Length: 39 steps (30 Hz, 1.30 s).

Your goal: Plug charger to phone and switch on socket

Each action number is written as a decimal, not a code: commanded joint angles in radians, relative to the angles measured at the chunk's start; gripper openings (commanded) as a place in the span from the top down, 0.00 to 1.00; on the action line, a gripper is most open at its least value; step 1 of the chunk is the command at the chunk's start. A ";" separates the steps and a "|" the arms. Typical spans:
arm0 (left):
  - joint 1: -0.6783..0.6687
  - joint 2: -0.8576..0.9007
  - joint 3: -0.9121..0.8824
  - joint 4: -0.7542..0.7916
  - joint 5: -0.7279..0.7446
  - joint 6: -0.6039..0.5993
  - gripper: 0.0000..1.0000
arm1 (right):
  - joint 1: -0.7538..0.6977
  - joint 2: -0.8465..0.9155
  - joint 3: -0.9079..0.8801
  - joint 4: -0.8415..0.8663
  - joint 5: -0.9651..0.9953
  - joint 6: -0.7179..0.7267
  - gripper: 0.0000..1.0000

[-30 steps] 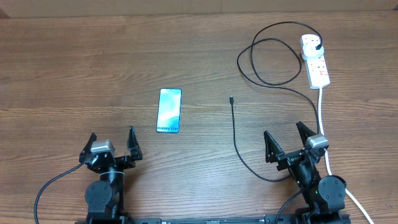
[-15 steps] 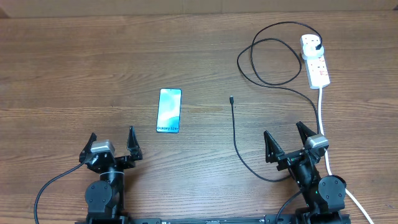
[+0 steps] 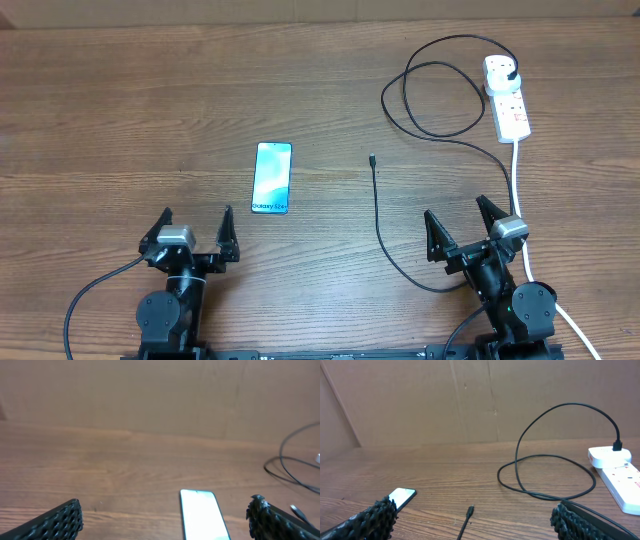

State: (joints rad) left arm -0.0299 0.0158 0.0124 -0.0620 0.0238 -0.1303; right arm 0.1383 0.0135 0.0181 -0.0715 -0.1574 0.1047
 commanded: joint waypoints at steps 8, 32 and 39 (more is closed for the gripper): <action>0.010 0.163 0.268 -0.124 0.057 0.003 0.00 | 0.003 -0.011 -0.010 0.005 -0.001 -0.002 0.00; -0.148 1.314 1.492 -0.997 0.082 0.057 0.00 | 0.003 -0.011 -0.010 0.005 -0.001 -0.002 0.00; -0.193 1.558 1.540 -1.039 0.058 0.056 0.01 | 0.003 -0.011 -0.010 0.005 -0.001 -0.002 0.00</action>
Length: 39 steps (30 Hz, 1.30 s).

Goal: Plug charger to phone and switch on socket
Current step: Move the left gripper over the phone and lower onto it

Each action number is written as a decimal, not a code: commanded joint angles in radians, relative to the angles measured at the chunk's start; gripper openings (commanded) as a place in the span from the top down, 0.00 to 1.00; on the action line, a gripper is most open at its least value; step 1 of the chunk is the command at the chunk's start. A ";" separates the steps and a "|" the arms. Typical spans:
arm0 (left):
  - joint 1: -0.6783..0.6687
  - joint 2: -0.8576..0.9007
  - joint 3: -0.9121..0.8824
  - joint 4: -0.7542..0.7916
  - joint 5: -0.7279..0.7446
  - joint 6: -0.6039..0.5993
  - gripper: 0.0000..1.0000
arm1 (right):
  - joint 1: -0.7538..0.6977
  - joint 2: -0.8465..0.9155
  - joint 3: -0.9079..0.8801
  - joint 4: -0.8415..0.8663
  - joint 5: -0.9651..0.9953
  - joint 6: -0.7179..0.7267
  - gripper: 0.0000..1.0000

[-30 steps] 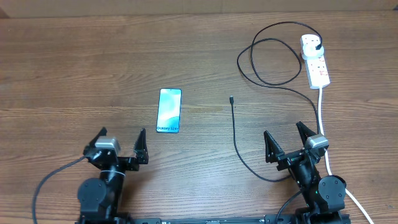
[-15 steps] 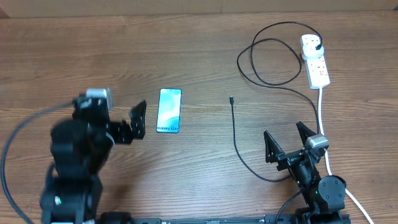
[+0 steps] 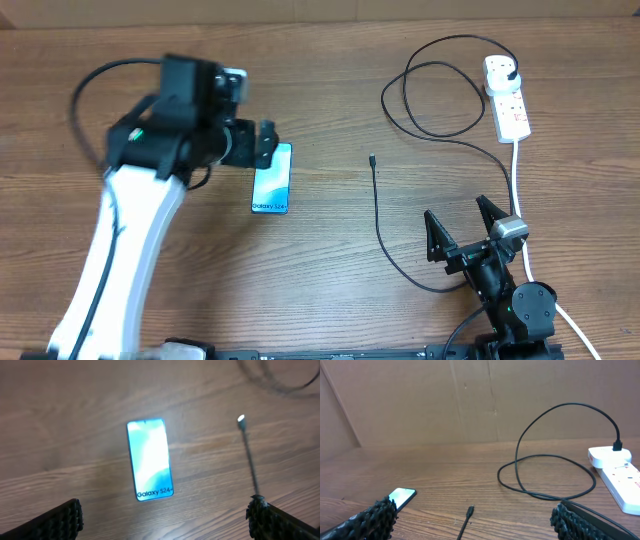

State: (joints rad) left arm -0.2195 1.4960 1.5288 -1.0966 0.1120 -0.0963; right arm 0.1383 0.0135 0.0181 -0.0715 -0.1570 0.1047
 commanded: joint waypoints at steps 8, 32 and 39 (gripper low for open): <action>-0.004 0.319 0.023 0.053 -0.008 -0.061 0.00 | 0.003 -0.011 -0.010 0.005 -0.001 -0.002 0.00; -0.053 0.658 0.023 0.139 -0.121 -0.148 0.00 | 0.003 -0.011 -0.010 0.005 -0.001 -0.002 0.00; -0.068 0.675 0.023 0.152 -0.120 -0.147 0.00 | 0.003 -0.011 -0.010 0.005 -0.001 -0.002 0.00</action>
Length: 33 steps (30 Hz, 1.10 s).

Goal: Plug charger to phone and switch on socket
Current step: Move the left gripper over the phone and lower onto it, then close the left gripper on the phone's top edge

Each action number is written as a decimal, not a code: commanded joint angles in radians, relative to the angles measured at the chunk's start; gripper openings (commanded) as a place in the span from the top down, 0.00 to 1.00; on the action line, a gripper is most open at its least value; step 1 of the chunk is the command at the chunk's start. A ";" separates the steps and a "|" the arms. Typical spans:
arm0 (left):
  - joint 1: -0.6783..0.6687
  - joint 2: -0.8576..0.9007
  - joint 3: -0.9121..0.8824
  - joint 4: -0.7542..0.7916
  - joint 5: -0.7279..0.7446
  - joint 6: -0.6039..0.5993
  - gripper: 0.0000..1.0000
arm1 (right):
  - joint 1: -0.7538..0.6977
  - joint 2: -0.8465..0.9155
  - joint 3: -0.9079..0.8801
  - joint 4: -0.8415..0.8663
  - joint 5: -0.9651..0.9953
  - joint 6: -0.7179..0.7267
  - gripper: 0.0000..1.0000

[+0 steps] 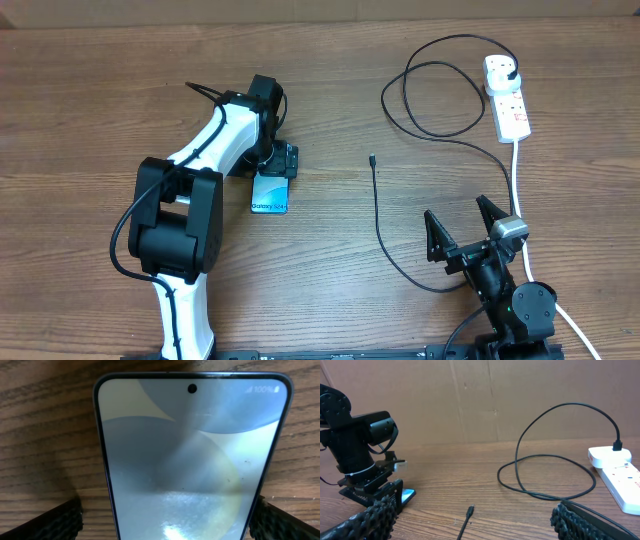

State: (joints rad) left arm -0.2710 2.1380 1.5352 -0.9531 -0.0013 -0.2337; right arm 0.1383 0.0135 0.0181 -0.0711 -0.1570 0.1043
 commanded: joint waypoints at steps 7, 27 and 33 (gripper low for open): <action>-0.037 0.033 0.017 0.009 -0.006 -0.011 0.01 | 0.003 -0.011 -0.010 0.005 -0.001 -0.001 0.00; -0.050 0.033 0.017 -0.003 -0.007 -0.085 0.14 | 0.003 -0.011 -0.010 0.005 -0.001 -0.001 0.00; -0.050 0.033 0.017 -0.002 -0.010 -0.056 0.21 | 0.003 -0.011 -0.010 0.005 -0.001 -0.001 0.00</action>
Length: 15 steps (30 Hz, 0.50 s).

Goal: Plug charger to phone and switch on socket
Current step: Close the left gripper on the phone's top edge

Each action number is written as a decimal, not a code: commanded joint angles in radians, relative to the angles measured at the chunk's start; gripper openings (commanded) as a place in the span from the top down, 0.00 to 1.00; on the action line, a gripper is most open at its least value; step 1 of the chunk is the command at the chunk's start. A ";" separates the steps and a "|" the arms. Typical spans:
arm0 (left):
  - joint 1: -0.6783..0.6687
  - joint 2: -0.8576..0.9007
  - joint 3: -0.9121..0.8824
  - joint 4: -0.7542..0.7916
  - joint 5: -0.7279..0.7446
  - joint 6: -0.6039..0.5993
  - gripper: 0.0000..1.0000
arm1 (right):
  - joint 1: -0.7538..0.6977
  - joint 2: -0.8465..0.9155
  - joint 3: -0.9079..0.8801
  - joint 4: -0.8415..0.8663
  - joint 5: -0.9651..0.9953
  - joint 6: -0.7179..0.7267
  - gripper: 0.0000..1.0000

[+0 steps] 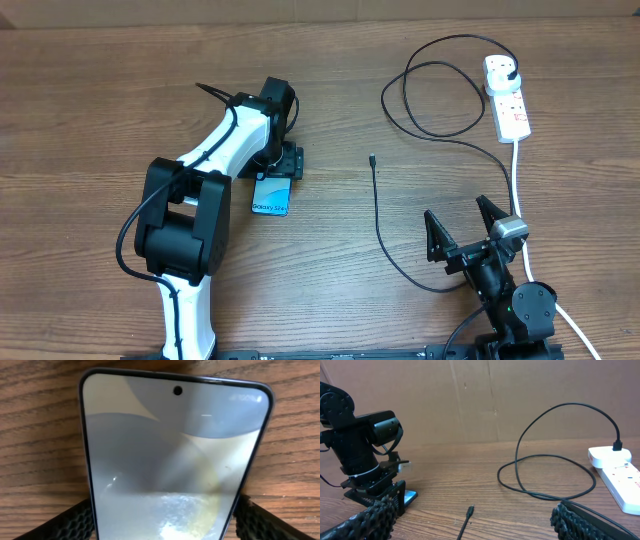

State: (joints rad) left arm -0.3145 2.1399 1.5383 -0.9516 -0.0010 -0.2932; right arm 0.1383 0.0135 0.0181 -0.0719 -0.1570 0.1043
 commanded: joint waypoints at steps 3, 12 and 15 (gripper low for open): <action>-0.006 0.031 0.014 -0.004 -0.010 0.027 0.27 | 0.003 -0.011 -0.010 0.006 -0.001 -0.001 0.00; -0.006 0.031 0.014 0.000 -0.010 0.028 0.32 | 0.003 -0.011 -0.010 0.006 -0.001 -0.001 0.00; -0.006 0.031 0.014 0.000 -0.011 0.028 0.34 | 0.003 -0.011 -0.010 0.006 -0.001 -0.001 0.00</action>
State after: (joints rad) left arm -0.3149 2.1399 1.5398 -0.9535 0.0025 -0.2787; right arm 0.1383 0.0135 0.0181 -0.0719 -0.1574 0.1047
